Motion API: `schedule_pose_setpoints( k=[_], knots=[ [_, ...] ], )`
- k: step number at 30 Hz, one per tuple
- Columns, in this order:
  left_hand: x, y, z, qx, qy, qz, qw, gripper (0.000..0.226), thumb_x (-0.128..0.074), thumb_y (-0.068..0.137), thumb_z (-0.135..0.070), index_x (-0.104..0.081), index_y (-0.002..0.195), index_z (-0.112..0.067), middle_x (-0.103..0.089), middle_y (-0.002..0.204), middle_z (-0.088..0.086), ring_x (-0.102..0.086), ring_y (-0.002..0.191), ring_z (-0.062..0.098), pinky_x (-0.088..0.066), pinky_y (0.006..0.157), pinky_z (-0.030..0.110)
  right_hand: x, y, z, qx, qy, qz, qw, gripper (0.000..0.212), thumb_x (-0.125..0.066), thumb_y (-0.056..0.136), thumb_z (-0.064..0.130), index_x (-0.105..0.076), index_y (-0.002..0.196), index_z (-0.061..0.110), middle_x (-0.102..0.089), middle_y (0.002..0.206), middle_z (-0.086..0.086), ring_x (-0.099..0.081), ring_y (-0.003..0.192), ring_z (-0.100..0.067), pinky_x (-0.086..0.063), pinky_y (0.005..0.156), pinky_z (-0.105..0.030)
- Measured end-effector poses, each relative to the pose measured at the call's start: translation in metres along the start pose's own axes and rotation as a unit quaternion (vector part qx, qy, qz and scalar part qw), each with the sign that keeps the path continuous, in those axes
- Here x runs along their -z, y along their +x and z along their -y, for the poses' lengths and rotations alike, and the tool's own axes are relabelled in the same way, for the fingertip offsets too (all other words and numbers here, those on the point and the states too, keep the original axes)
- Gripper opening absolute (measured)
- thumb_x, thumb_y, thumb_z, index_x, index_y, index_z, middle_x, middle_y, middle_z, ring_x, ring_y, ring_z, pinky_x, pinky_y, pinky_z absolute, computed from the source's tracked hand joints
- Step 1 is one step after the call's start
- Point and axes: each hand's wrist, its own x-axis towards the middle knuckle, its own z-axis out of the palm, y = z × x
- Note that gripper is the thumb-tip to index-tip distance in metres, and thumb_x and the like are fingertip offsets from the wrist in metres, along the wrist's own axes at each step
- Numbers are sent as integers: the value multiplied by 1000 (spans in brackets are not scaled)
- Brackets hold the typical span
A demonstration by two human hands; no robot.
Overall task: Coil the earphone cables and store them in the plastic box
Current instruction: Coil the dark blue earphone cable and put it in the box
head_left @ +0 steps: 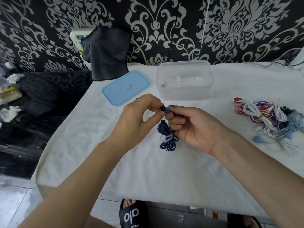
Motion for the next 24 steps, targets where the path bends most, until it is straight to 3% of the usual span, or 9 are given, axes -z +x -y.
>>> schedule_pose_setpoints(
  k=[3, 8, 15, 19, 24],
  knots=[
    [-1, 0, 0, -6, 9, 1, 1000, 12, -71, 93, -5, -66, 104, -6, -68, 99, -8, -64, 92, 7, -52, 87, 22, 0, 0, -1, -6, 8, 7, 1000, 13, -49, 99, 7, -58, 91, 3, -53, 69, -4, -32, 47, -5, -30, 47, -17],
    [-3, 2, -1, -34, 34, 4, 999, 10, -68, 94, -1, -65, 103, -2, -67, 101, 0, -59, 92, 2, -44, 85, 9, 0, -1, -1, -7, 31, 0, 999, 15, -49, 99, 8, -59, 90, 2, -52, 68, -4, -32, 46, -5, -30, 47, -17],
    [-1, 4, 1, -80, 76, 31, 993, 7, -61, 96, -3, -61, 103, -3, -59, 97, -1, -56, 86, 11, -49, 79, 32, -1, 0, -1, -17, 33, 0, 999, 16, -48, 99, 8, -59, 90, 1, -53, 69, -6, -32, 47, -6, -30, 48, -18],
    [0, 4, 0, -83, 90, 20, 992, 12, -63, 97, -4, -63, 109, -6, -62, 98, -1, -58, 89, 10, -48, 83, 27, -1, 1, -1, -16, 41, 5, 999, 11, -48, 99, 7, -57, 99, 2, -51, 70, -5, -32, 47, -6, -30, 47, -18],
    [-8, 4, -3, -76, 81, -19, 994, 13, -63, 99, -6, -65, 112, -5, -65, 104, 1, -58, 92, 4, -45, 85, 16, -2, 0, 1, -4, 61, 4, 998, 8, -49, 98, 6, -57, 96, 5, -49, 72, -5, -32, 47, -5, -31, 46, -18]
  ],
)
